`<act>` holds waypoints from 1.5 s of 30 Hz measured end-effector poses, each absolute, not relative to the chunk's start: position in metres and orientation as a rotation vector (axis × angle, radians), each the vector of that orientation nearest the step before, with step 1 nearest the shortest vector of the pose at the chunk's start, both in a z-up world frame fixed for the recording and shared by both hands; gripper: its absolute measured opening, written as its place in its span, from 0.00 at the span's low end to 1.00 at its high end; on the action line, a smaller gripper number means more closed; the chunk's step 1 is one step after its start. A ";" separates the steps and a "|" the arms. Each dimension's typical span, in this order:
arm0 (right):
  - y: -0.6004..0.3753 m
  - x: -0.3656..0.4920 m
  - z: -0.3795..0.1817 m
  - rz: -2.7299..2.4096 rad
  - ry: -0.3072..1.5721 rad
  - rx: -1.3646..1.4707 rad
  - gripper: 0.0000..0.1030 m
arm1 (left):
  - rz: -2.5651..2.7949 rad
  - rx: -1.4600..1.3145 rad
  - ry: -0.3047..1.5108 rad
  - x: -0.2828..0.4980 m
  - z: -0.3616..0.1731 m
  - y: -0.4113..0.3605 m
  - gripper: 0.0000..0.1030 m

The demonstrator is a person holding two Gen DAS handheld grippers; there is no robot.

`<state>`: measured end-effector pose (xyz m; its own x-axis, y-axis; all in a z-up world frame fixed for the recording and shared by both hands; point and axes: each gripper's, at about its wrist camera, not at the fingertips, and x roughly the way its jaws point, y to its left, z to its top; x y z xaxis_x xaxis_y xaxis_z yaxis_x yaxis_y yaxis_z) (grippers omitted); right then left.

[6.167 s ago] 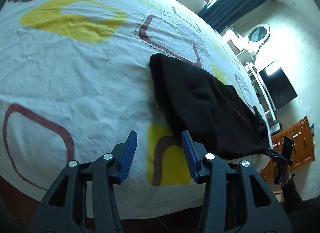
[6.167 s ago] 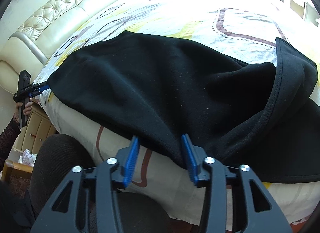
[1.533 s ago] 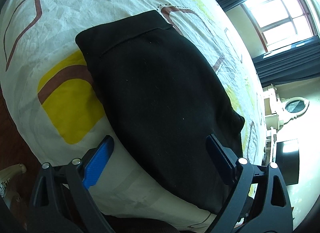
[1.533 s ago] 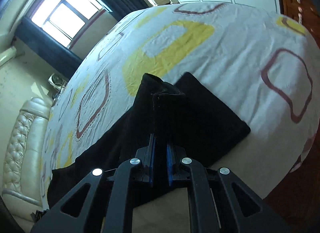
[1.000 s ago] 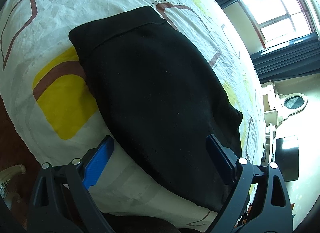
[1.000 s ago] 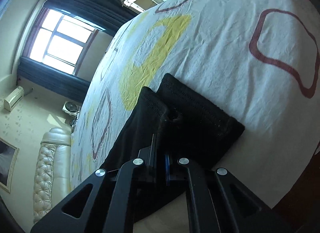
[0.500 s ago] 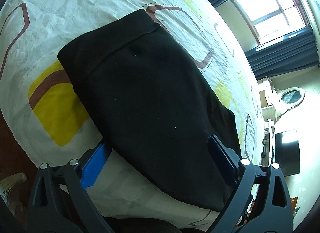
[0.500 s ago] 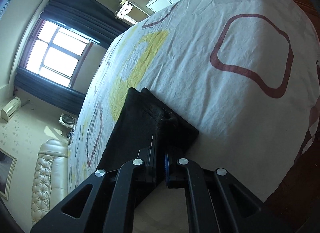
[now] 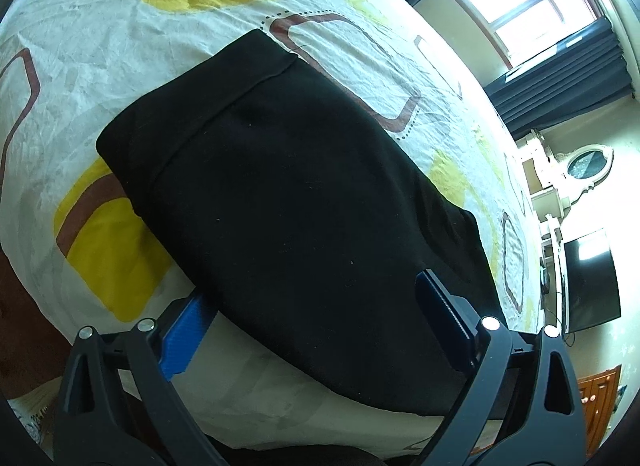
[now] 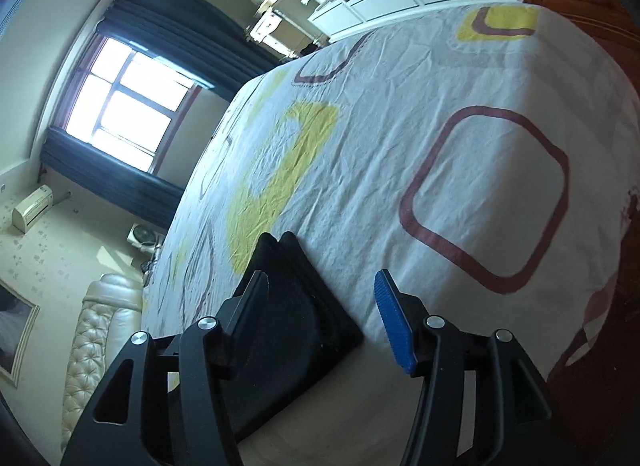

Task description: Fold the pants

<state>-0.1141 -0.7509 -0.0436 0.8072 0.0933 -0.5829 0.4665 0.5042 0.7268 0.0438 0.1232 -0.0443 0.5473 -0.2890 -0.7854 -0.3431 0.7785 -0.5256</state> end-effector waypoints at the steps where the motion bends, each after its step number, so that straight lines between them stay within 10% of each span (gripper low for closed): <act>1: -0.754 -0.104 -0.046 -0.213 0.648 1.025 0.54 | 0.037 -0.703 1.013 0.044 -0.043 0.122 0.93; 11: -0.754 -0.040 -0.065 0.005 0.916 0.960 0.61 | 0.005 -0.743 0.907 0.038 -0.024 0.131 0.93; 18: -0.744 -0.033 -0.070 0.045 1.014 0.941 0.23 | 0.031 -0.701 0.925 0.038 -0.024 0.130 0.93; 45: -0.532 0.051 0.090 0.450 0.830 0.887 0.17 | 0.038 -0.738 0.982 0.042 -0.037 0.121 0.93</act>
<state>0.0509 -0.5319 0.0905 0.6136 0.6537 -0.4429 -0.0149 0.5704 0.8212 0.0421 0.1210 -0.0368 0.5753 -0.2901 -0.7647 -0.3477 0.7595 -0.5497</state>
